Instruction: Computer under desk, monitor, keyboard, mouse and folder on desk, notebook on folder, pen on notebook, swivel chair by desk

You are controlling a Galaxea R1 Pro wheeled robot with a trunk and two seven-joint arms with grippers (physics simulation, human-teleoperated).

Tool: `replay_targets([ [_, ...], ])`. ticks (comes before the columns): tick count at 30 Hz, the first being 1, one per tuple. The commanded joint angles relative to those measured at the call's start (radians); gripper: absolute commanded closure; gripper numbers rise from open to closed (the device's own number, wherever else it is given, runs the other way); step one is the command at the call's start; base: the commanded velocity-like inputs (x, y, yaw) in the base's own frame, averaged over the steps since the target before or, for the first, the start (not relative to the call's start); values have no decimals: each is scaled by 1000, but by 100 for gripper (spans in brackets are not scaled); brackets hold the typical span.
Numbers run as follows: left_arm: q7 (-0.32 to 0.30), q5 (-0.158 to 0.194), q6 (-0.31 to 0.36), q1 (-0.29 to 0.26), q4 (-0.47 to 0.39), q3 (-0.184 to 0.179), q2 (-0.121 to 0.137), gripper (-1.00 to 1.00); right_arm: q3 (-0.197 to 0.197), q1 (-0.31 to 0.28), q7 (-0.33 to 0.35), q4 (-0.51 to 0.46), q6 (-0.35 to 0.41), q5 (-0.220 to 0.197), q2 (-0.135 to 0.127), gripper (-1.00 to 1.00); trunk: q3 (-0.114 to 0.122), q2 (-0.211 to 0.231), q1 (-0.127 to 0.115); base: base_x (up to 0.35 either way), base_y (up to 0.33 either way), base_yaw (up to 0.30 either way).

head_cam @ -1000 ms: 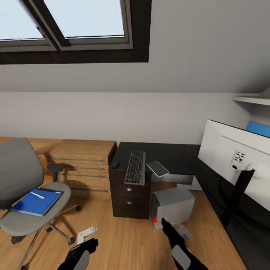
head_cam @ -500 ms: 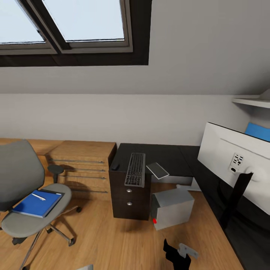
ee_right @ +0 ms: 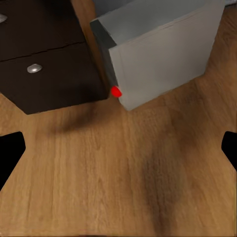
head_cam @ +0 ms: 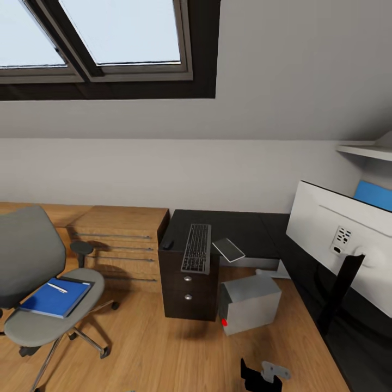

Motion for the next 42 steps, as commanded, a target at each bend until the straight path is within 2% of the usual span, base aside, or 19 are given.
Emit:
replay_targets([
  [1,-27,8,-5,-1,2,-9,1,-100,8,1,0,3,-4,53,-4,-100,2,6,-4,0,0,0],
  [4,-47,8,-5,-1,4,-9,1,-100,8,2,-1,3,-4,84,-6,-100,11,27,-15,0,0,0],
  [9,-58,8,-5,-1,5,-9,0,-100,8,2,-1,3,-4,103,-2,-100,27,62,-35,0,0,0],
  [30,-61,10,-6,-1,19,-6,0,-100,9,3,-2,5,-4,111,9,-100,93,209,-115,0,0,0],
  [42,-60,11,-15,-1,19,-4,2,-100,10,3,-1,5,-4,111,11,-100,91,209,-115,0,0,-69],
])
